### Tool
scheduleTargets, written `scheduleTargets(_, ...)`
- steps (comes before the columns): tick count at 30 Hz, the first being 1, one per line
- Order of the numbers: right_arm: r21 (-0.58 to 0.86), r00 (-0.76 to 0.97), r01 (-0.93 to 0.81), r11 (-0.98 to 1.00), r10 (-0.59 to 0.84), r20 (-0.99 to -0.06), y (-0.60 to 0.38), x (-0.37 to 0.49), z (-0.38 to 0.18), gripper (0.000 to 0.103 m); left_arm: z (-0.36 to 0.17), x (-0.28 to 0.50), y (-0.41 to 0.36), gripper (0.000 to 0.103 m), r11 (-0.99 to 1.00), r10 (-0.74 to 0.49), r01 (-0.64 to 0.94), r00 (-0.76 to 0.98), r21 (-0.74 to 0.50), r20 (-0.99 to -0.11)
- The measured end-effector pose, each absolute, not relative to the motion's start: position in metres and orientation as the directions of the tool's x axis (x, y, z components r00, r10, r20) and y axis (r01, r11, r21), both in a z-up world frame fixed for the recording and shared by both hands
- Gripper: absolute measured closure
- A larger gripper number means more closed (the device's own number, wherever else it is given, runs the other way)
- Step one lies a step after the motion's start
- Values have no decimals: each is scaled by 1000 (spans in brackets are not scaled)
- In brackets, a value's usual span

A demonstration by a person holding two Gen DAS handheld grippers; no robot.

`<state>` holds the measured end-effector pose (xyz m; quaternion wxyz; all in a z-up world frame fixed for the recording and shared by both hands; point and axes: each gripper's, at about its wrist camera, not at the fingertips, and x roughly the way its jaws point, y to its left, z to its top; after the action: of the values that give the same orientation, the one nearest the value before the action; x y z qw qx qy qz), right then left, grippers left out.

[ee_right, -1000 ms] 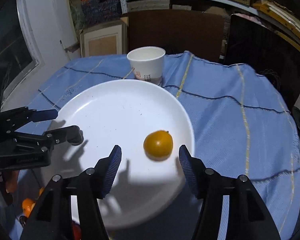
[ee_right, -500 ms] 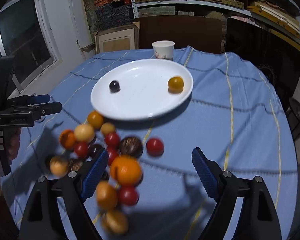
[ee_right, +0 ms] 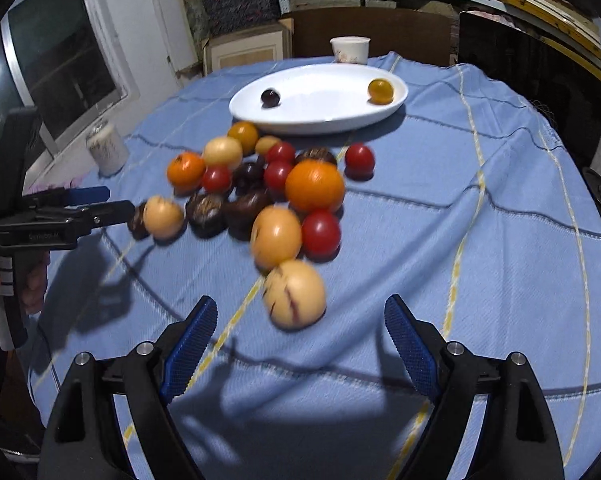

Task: Organize fruits
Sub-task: 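Grasp the brown mangosteen with the left tool while the right tool grasps the striped pepino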

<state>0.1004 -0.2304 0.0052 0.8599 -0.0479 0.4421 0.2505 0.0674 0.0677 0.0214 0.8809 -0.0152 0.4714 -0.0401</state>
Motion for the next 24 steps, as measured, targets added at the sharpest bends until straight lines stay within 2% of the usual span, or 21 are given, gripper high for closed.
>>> scheduleTargets(7, 41, 522, -506, 862, 344, -781, -213, 101, 6, 17, 15, 61, 71, 12, 996, -88, 45, 542, -76, -835)
scheduleTargets(10, 32, 509, -526, 850, 345, -789, -205, 107, 2, 22, 13, 59, 70, 12, 996, -88, 52, 537, -72, -839)
scheduleTargets(11, 33, 500, -528, 849, 342, -796, -204, 109, 0, 32, 12, 58, 70, 12, 996, -85, 54, 535, -67, -841)
scheduleTargets(12, 36, 487, -528, 848, 337, -806, -202, 112, -4, 49, 11, 59, 70, 12, 996, -83, 55, 533, -63, -842)
scheduleTargets(14, 31, 462, -524, 851, 314, -830, -200, 117, -13, 59, 9, 59, 69, 12, 996, -84, 61, 528, -61, -845)
scheduleTargets(18, 22, 467, -519, 854, 306, -830, -200, 117, -16, 63, 5, 61, 67, 12, 996, -88, 74, 520, -58, -849)
scheduleTargets(24, 112, 451, -506, 855, 373, -811, -209, 115, -15, 63, -3, 68, 66, 12, 995, -83, 85, 518, -46, -852)
